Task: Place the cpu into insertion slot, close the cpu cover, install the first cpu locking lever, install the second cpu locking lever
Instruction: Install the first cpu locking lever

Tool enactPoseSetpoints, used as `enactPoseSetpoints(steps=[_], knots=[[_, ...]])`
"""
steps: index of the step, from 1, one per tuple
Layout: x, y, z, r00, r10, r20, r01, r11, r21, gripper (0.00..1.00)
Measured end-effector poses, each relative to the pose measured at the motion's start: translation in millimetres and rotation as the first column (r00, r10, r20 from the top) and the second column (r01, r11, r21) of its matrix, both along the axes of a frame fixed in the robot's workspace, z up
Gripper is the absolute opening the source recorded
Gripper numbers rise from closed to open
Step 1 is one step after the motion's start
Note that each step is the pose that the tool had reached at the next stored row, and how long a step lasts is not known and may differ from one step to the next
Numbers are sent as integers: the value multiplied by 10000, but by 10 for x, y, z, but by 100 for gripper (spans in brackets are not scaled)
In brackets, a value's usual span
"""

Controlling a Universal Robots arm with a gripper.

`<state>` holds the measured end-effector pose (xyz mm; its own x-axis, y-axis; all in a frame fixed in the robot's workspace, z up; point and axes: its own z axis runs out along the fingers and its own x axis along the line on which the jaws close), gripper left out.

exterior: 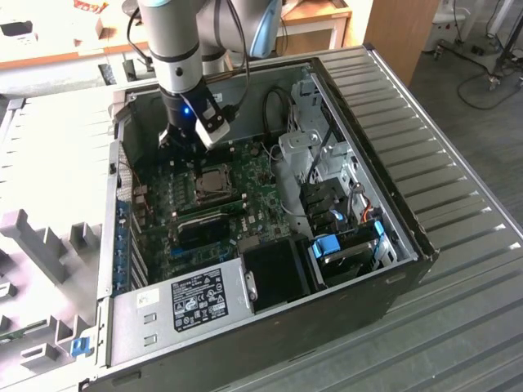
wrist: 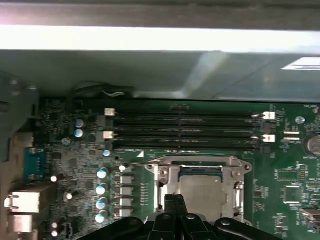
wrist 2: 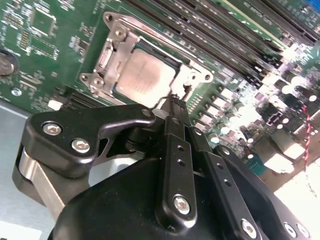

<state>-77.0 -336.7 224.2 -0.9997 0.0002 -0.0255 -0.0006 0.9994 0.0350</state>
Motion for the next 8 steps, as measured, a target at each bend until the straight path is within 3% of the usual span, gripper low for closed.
enactPoseSetpoints(steps=[8], knots=[[-58,0,0,10000,-1,14,1,10000,0,10]])
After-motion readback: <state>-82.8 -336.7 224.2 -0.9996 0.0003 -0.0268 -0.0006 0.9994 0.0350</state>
